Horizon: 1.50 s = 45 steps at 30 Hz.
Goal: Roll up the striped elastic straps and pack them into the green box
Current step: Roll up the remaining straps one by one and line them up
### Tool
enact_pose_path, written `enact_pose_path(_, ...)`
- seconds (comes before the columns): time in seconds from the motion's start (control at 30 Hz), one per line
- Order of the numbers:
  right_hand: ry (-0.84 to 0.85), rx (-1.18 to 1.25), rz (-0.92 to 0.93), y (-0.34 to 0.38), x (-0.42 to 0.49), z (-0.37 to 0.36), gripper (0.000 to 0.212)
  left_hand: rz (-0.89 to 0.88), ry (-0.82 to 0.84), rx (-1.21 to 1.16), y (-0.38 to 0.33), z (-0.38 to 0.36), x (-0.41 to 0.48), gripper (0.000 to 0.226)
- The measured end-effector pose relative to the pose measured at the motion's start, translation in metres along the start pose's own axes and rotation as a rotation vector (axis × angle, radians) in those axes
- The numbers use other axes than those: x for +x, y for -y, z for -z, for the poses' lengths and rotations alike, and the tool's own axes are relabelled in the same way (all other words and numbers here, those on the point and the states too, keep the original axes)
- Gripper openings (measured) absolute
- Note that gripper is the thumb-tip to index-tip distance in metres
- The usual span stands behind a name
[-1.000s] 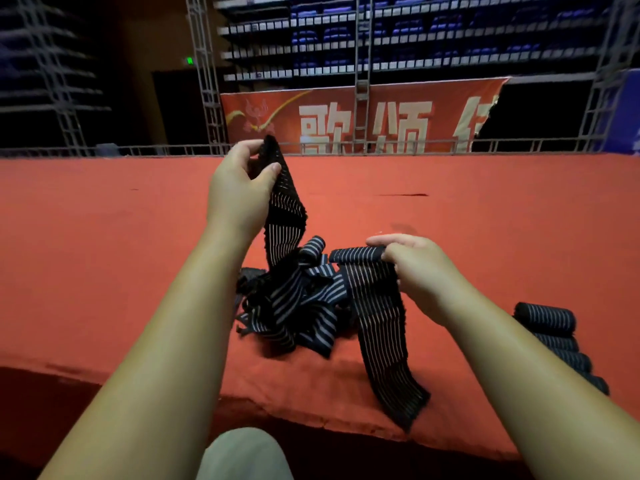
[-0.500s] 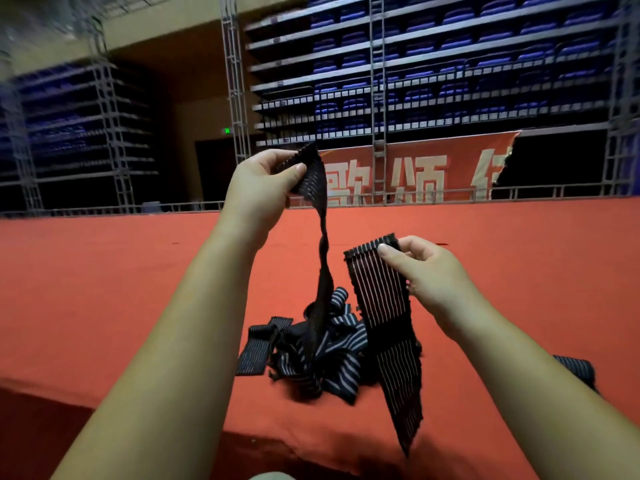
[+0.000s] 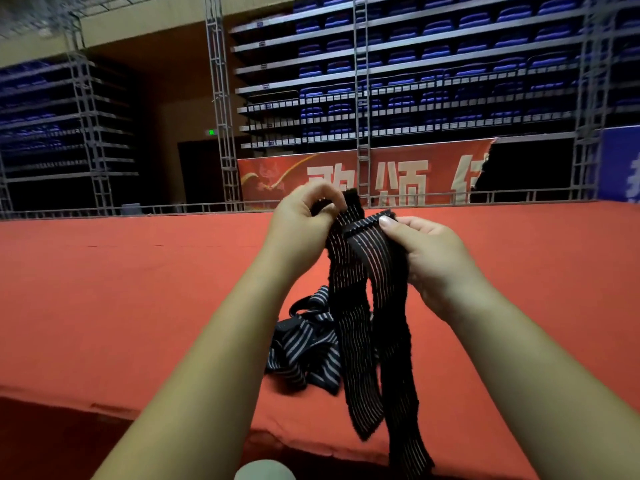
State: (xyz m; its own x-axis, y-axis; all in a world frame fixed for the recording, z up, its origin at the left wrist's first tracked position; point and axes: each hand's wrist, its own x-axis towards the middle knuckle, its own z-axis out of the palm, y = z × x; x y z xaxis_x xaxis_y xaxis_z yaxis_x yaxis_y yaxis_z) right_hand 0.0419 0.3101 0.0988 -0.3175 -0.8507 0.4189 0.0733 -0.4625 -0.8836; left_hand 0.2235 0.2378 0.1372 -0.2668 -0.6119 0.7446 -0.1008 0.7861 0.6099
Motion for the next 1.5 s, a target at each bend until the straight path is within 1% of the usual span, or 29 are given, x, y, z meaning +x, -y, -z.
enact_pose_path(0.07,-0.032,-0.014,-0.005,-0.002,-0.003,0.002,0.022,0.015,0.028,0.041,-0.003,-0.010,-0.007,0.039)
enact_pose_path(0.1,-0.042,-0.017,-0.004,-0.003,-0.005,0.003,0.020,0.028,0.043,0.048,-0.006,-0.014,-0.011,0.040)
enact_pose_path(0.17,-0.052,-0.012,0.003,-0.005,-0.009,0.006,0.018,0.047,0.080,0.045,-0.010,-0.021,-0.017,0.032)
enact_pose_path(0.23,-0.058,0.010,0.005,-0.006,-0.014,0.010,0.016,0.067,0.133,-0.001,-0.009,-0.026,-0.022,0.017)
enact_pose_path(0.3,-0.069,0.028,-0.003,-0.008,-0.017,0.015,0.016,0.057,0.172,-0.022,-0.003,-0.030,-0.026,0.013)
enact_pose_path(0.4,-0.074,-0.011,-0.016,-0.013,-0.018,0.023,0.017,0.048,0.118,-0.003,0.008,-0.037,-0.028,0.011)
enact_pose_path(0.47,-0.070,-0.064,-0.019,-0.019,-0.019,0.029,0.018,0.060,0.080,0.014,0.011,-0.043,-0.029,0.012)
enact_pose_path(0.6,-0.059,-0.211,-0.018,-0.031,-0.020,0.044,0.023,0.135,0.065,-0.025,0.016,-0.054,-0.030,0.015)
enact_pose_path(0.67,-0.056,-0.244,-0.016,-0.032,-0.021,0.050,0.024,0.150,0.103,-0.061,0.017,-0.057,-0.031,0.014)
enact_pose_path(0.8,-0.105,-0.286,0.062,-0.026,-0.019,0.060,0.016,0.168,0.201,-0.136,0.018,-0.062,-0.030,0.015)
enact_pose_path(0.87,-0.125,-0.282,0.076,-0.024,-0.014,0.065,0.016,0.220,0.196,-0.207,0.019,-0.064,-0.026,0.024)
enact_pose_path(0.93,-0.119,-0.260,0.054,-0.021,-0.012,0.068,0.017,0.278,0.180,-0.281,0.021,-0.064,-0.021,0.037)
enact_pose_path(0.97,-0.109,-0.248,0.039,-0.020,-0.012,0.069,0.018,0.281,0.173,-0.291,0.022,-0.064,-0.019,0.040)
enact_pose_path(1.07,-0.062,-0.189,0.002,-0.016,-0.014,0.073,0.020,0.263,0.151,-0.316,0.023,-0.063,-0.017,0.034)
enact_pose_path(1.13,-0.057,-0.189,0.003,-0.017,-0.015,0.074,0.020,0.285,0.139,-0.361,0.024,-0.066,-0.017,0.027)
enact_pose_path(1.27,-0.143,-0.196,0.001,-0.021,-0.015,0.074,0.019,0.337,0.175,-0.465,0.021,-0.072,-0.020,0.025)
enact_pose_path(1.5,-0.215,-0.193,-0.010,-0.023,-0.013,0.077,0.019,0.324,0.284,-0.488,0.014,-0.077,-0.027,0.022)
